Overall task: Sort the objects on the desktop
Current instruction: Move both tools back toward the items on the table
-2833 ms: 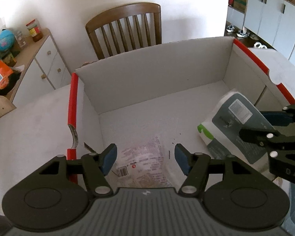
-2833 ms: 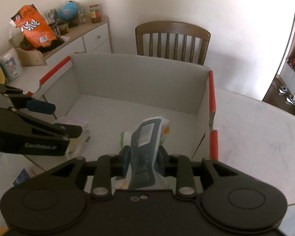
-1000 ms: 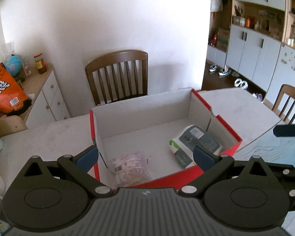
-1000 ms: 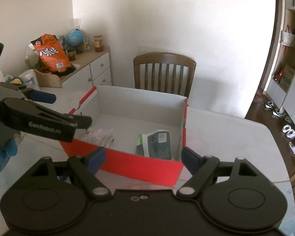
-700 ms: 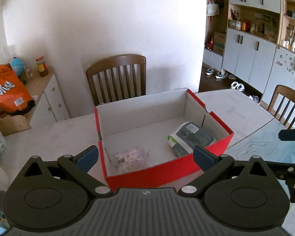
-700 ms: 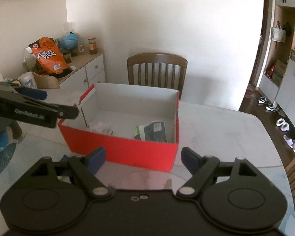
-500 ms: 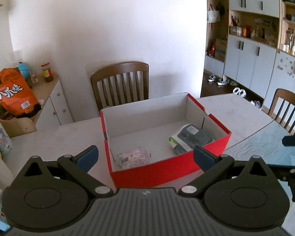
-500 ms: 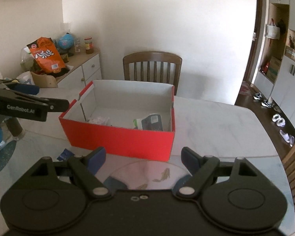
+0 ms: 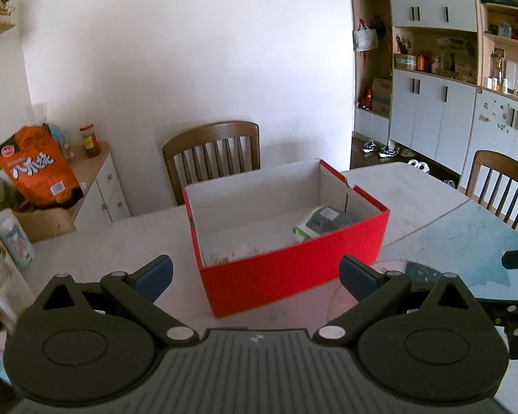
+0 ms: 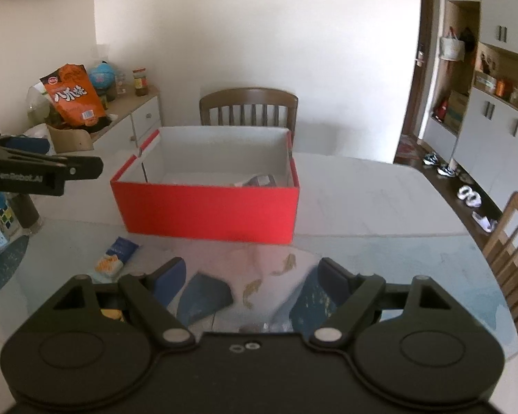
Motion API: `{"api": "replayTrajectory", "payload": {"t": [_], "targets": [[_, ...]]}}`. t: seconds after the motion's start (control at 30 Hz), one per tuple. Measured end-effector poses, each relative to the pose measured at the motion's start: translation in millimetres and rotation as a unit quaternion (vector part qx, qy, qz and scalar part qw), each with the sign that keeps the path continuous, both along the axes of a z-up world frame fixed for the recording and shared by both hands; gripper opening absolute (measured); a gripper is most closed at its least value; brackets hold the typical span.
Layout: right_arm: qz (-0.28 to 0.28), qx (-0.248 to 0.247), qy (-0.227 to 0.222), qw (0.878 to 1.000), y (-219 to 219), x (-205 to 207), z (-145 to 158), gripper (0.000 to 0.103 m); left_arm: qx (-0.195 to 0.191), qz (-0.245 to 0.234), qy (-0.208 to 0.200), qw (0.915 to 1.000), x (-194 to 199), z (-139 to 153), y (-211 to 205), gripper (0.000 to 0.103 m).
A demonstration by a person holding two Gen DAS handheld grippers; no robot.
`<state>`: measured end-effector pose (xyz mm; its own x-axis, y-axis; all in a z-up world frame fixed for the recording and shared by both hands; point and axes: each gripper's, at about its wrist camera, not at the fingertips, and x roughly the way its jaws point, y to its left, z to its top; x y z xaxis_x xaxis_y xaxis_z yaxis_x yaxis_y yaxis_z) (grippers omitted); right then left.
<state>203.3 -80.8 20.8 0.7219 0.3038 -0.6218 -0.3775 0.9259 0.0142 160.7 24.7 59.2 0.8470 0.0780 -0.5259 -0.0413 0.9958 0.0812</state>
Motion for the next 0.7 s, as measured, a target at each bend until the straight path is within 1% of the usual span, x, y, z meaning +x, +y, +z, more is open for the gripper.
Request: {"api": "replayTrajectory", "payload": {"t": [0.3,0.37,0.43,0.7], "targets": [[-0.019,-0.021,0.005,1.0,3,-31,-27,0.081,0.007,0.006,-0.003,1.0,-37,-25,0,0.103],[-0.023,-0.017,0.013,0.999,3,-36,-33,0.081,0.009,0.008,-0.003,0.9999,-44,-30,1,0.103],[-0.028,-0.02,0.02,0.999,3,-39,-38,0.081,0.004,0.011,0.002,0.9999,-50,-35,2,0.103],[-0.044,-0.026,0.038,0.998,-2,-48,-57,0.084,-0.001,0.001,0.016,0.9999,-65,-59,6,0.103]]}}
